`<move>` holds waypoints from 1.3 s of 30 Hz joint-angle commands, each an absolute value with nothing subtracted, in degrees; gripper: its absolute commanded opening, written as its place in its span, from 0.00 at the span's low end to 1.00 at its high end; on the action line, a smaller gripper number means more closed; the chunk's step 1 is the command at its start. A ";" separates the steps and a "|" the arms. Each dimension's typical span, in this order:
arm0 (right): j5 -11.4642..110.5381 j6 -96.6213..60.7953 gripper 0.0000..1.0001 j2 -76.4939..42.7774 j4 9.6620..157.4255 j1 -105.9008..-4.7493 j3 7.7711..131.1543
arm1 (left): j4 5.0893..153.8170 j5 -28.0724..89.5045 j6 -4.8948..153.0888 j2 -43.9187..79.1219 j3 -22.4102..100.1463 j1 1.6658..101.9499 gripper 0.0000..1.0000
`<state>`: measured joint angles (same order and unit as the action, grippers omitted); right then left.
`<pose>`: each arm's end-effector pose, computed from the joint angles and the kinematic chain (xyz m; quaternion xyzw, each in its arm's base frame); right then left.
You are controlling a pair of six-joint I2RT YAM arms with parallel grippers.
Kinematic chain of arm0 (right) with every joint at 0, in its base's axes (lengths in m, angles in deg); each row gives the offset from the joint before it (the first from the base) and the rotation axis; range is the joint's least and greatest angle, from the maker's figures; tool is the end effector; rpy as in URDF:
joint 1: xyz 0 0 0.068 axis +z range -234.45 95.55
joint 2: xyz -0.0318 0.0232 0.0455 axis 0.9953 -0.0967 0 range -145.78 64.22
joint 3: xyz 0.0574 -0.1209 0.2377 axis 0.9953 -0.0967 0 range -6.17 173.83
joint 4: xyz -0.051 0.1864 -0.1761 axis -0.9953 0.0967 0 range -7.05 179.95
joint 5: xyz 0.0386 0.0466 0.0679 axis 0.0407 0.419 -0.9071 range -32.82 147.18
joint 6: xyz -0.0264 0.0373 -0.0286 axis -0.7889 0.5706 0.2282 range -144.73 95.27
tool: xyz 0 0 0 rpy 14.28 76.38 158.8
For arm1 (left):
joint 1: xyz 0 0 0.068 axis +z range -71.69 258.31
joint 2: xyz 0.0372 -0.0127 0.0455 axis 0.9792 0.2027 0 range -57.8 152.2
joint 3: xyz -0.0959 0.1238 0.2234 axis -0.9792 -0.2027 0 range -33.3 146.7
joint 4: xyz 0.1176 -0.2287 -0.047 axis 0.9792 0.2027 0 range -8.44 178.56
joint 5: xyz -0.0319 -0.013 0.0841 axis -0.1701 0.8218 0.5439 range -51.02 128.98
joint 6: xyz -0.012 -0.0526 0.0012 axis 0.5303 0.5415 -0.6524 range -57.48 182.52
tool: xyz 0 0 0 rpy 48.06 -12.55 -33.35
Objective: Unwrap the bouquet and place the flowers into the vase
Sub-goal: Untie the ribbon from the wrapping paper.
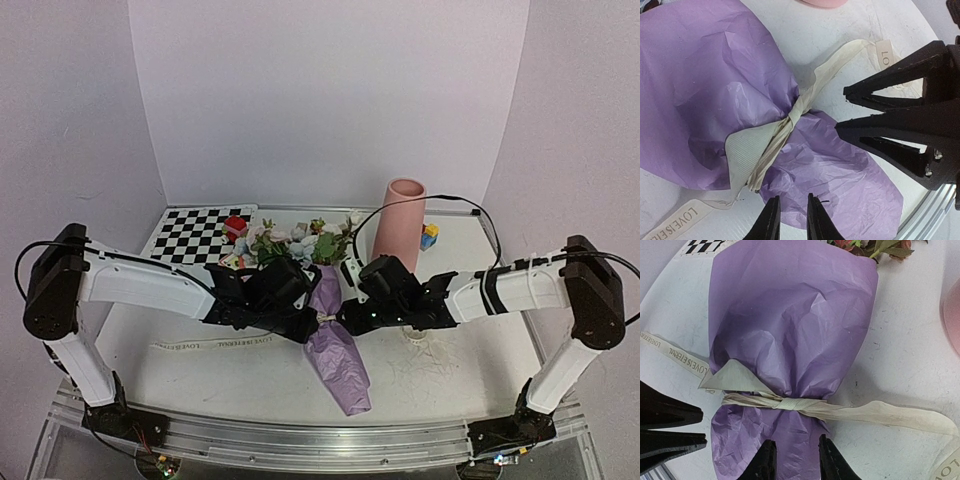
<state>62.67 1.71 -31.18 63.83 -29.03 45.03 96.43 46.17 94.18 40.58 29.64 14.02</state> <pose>0.2081 0.2957 0.2021 -0.1860 0.8224 0.3207 0.4315 0.1613 -0.3248 0.1973 0.2432 0.9070 -0.2122 0.2706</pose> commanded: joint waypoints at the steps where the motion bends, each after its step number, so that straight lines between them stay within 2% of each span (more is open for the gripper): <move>1: 63.60 1.75 0.31 -31.26 63.89 -29.06 46.35 | 96.11 48.88 91.41 42.29 33.45 14.51 0.21; 10: 63.14 1.10 0.31 -33.73 63.93 -29.04 48.32 | 98.91 53.23 88.29 47.18 37.98 14.95 0.25; 18: 63.31 1.77 0.30 -36.79 63.16 -29.07 49.66 | 101.56 54.37 88.26 50.99 40.12 15.00 0.23; 25: 62.87 1.49 0.31 -39.44 62.73 -29.15 51.72 | 101.59 54.86 89.63 51.20 37.85 15.01 0.14; 30: 61.23 1.38 0.32 -41.81 62.78 -29.16 54.25 | 101.59 55.04 90.48 50.11 36.67 14.97 0.01; 35: 61.57 1.93 0.32 -43.84 64.11 -29.15 55.67 | 101.51 55.23 91.42 48.59 35.90 14.96 0.00; 39: 62.89 1.91 0.24 -42.23 64.18 -29.21 53.94 | 101.51 55.13 92.13 45.95 35.18 14.95 0.00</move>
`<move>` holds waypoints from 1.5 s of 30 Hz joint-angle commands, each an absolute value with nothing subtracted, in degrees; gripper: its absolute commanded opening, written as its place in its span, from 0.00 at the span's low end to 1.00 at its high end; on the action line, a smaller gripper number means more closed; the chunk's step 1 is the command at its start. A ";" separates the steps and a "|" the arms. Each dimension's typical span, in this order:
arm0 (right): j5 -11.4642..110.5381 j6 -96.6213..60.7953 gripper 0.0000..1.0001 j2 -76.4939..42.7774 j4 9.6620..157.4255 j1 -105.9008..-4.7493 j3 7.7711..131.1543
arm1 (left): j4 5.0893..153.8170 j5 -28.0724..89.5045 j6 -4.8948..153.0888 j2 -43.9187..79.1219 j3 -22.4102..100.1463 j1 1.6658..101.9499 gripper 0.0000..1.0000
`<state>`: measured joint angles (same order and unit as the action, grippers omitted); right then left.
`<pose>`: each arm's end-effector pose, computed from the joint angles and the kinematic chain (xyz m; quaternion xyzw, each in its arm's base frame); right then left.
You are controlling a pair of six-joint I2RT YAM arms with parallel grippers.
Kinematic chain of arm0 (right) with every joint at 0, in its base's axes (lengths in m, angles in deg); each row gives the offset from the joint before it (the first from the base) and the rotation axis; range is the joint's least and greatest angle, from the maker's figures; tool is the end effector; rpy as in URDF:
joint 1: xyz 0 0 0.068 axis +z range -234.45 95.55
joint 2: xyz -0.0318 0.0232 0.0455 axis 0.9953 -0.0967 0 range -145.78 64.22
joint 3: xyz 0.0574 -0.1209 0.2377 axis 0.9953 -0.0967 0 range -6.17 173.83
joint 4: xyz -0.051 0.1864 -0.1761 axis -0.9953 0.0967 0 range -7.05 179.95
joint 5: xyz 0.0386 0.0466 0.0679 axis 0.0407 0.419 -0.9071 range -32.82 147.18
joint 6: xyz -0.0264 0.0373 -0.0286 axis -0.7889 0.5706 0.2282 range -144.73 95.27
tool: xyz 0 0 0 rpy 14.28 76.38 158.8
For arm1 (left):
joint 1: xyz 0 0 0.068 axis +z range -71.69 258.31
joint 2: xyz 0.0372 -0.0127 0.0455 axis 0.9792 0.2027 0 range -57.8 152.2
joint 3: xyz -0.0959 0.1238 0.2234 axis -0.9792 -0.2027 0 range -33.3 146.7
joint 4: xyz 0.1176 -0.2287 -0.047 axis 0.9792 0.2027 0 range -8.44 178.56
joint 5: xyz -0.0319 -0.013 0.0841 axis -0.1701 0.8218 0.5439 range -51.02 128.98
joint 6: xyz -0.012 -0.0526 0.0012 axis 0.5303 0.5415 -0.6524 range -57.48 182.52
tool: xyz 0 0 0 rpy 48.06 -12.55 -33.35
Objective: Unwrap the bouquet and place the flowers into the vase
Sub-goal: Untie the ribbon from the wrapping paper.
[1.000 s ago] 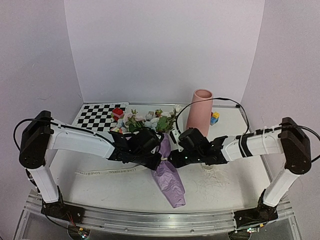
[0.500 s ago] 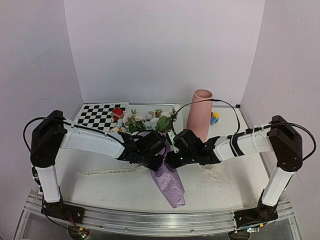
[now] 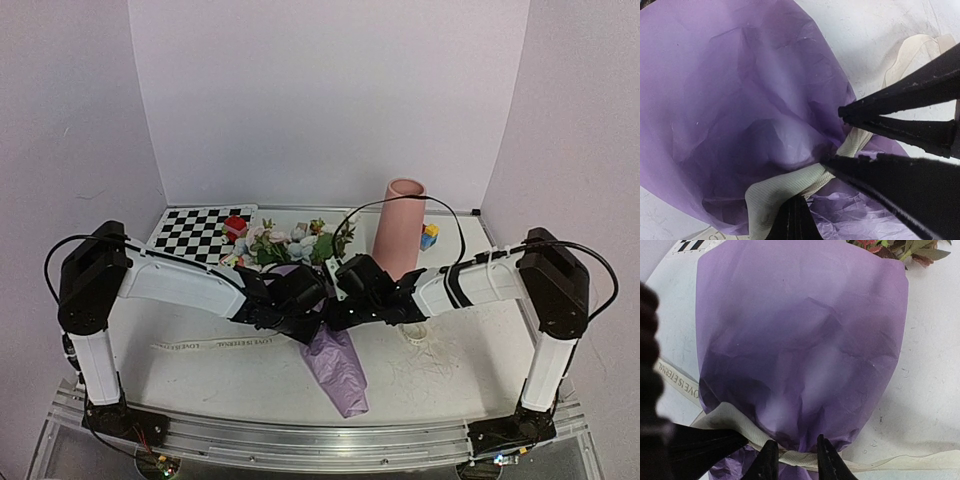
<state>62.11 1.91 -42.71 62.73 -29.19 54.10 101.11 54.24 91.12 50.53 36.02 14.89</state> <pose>0.2344 0.3325 0.1803 -0.1880 0.8285 0.3172 0.4214 0.1818 -0.3424 0.1640 0.2511 0.9212 -0.1044 0.2784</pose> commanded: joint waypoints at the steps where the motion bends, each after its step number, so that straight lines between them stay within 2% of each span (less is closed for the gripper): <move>1: 63.26 1.85 0.20 -41.77 64.22 -29.17 53.58 | 101.51 55.08 92.37 45.23 35.08 14.96 0.00; 4: 64.52 1.64 0.15 -40.59 64.55 -29.24 53.01 | 101.51 54.68 92.85 43.12 34.89 14.94 0.00; 8: 66.01 1.72 0.00 -39.13 65.42 -29.26 52.81 | 101.05 54.65 93.00 41.72 33.59 14.94 0.00; 22: 67.73 1.24 0.00 -34.72 67.22 -29.95 50.17 | 100.30 54.41 96.82 37.84 26.06 14.90 0.00; 23: 66.32 0.57 0.02 -34.59 67.23 -29.95 50.28 | 99.73 53.60 96.74 37.38 25.51 14.83 0.00; 25: 63.04 -0.33 0.19 -34.83 67.16 -29.92 51.02 | 98.49 52.48 96.52 36.63 24.82 14.76 0.00; 27: 60.51 -0.41 0.25 -35.29 66.96 -29.93 51.70 | 97.51 51.85 96.35 36.25 24.50 14.76 0.00; 41: 59.69 1.55 0.30 -42.21 66.76 -29.99 54.06 | 97.11 51.55 96.45 36.25 23.48 14.75 0.00; 42: 59.96 1.56 0.26 -42.51 66.78 -29.97 54.05 | 97.11 51.61 96.51 36.28 23.34 14.75 0.00; 44: 60.58 1.62 0.08 -42.52 66.97 -29.89 54.08 | 97.14 51.75 96.59 36.26 23.00 14.76 0.00; 45: 61.11 1.70 0.03 -42.08 67.08 -29.89 53.92 | 97.19 51.97 96.61 36.26 22.79 14.76 0.00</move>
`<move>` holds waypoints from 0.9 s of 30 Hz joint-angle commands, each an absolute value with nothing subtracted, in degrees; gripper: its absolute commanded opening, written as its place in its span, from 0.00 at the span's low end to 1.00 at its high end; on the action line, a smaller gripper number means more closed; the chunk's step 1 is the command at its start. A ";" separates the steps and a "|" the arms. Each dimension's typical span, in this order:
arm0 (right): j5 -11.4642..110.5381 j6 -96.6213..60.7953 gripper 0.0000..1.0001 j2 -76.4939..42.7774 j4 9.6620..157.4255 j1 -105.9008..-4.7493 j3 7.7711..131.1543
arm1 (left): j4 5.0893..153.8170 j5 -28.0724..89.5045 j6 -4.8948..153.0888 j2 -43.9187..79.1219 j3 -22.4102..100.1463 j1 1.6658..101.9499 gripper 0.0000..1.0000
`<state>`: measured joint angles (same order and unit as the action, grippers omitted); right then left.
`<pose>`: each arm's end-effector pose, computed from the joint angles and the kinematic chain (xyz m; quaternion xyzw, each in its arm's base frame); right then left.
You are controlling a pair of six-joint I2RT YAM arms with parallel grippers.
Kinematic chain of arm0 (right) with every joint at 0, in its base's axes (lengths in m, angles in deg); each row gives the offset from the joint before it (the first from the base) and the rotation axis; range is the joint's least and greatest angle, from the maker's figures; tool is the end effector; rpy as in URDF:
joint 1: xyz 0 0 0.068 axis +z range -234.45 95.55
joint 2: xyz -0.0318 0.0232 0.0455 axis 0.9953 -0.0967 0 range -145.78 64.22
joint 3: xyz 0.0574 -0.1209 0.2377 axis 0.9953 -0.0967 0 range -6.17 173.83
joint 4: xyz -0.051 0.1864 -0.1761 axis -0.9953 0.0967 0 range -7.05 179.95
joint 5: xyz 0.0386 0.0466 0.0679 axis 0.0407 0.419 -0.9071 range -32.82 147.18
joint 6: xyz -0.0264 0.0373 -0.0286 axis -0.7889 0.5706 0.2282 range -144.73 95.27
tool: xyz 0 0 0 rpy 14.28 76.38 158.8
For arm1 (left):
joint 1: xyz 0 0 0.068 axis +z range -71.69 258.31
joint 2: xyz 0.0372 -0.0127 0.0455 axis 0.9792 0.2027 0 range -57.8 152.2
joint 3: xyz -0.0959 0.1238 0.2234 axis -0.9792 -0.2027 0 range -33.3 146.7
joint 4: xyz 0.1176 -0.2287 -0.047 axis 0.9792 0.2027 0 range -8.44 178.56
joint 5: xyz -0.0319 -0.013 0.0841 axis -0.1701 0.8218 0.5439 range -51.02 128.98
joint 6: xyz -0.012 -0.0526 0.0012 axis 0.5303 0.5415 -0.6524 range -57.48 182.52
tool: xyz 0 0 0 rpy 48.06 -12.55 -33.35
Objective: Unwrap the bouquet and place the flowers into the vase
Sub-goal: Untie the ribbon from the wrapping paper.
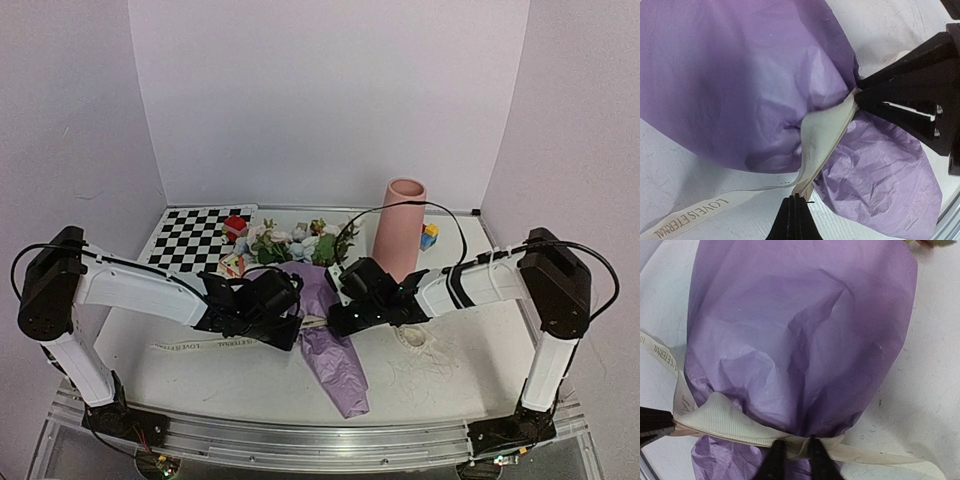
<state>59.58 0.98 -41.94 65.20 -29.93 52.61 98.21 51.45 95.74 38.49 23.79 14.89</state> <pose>0.2328 0.3239 0.1732 -0.2048 0.8397 0.3100 0.3961 0.1580 -0.2985 0.1775 0.2167 0.9258 -0.1489 0.2716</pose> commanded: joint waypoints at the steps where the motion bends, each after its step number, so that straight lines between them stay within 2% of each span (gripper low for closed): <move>1: 61.82 1.87 0.00 -41.52 67.20 -29.91 53.69 | 97.28 52.26 96.63 36.28 22.55 14.76 0.00; 8: 71.03 1.26 0.00 -37.72 69.87 -30.02 52.28 | 99.09 53.35 97.32 35.51 20.79 14.67 0.00; 27: 74.88 0.16 0.00 -38.66 73.10 -30.57 51.04 | 100.36 53.14 99.42 34.16 16.31 13.42 0.02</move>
<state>71.91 0.40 -38.69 69.95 -30.00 51.50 98.68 51.75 98.05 36.80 17.72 13.79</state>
